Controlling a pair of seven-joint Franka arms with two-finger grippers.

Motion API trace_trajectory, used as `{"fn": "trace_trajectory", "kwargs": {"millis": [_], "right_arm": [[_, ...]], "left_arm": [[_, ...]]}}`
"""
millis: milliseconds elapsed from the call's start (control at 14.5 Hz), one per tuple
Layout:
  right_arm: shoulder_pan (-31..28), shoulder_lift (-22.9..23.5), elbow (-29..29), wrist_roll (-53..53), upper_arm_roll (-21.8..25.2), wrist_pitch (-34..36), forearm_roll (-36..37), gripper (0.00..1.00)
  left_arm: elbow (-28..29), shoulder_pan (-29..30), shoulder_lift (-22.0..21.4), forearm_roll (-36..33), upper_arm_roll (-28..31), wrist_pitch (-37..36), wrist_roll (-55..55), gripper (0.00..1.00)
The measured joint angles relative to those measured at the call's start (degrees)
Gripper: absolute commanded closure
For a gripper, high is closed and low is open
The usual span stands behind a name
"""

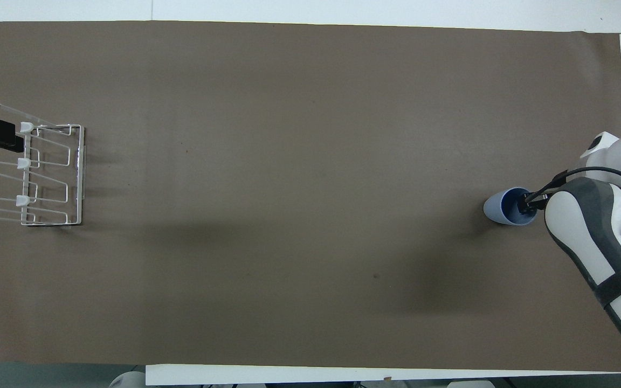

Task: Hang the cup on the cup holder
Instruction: 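Lift the cup with the right gripper toward the left gripper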

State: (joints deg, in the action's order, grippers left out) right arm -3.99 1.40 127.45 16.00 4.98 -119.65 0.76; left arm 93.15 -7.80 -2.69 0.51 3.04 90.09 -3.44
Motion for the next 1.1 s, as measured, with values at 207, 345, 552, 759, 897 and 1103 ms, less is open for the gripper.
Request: {"fn": "trace_trajectory", "kwargs": {"millis": [207, 345, 552, 759, 897, 1103], "right_arm": [[0.6, 0.0, -0.2, 0.1, -0.1, 0.0, 0.0, 1.0], [1.2, 0.0, -0.7, 0.5, -0.2, 0.5, 0.0, 1.0], [1.4, 0.0, -5.3, 1.9, -1.4, 8.2, -5.9, 1.0], [1.5, -0.4, -13.3, 1.6, -4.3, 19.0, -15.3, 1.0], [1.6, -1.2, -16.3, -0.2, -5.1, 23.0, -23.6, 1.0], [1.6, -1.9, -17.4, -7.6, -6.7, 25.5, -38.2, 1.0]], "left_arm": [[0.0, 0.2, 0.0, 0.0, 0.1, 0.0, 0.0, 0.0], [0.0, 0.7, 0.0, 0.0, 0.1, 0.0, 0.0, 0.0], [0.0, 0.8, 0.0, 0.0, 0.1, 0.0, 0.0, 0.0], [0.1, 0.8, 0.0, 0.0, 0.0, -0.1, 0.0, 0.0], [0.6, 0.8, -0.1, 0.0, 0.0, -0.2, 0.0, 0.0], [2.0, 0.8, -0.6, 0.0, 0.0, -0.1, -0.9, 0.0]]}}
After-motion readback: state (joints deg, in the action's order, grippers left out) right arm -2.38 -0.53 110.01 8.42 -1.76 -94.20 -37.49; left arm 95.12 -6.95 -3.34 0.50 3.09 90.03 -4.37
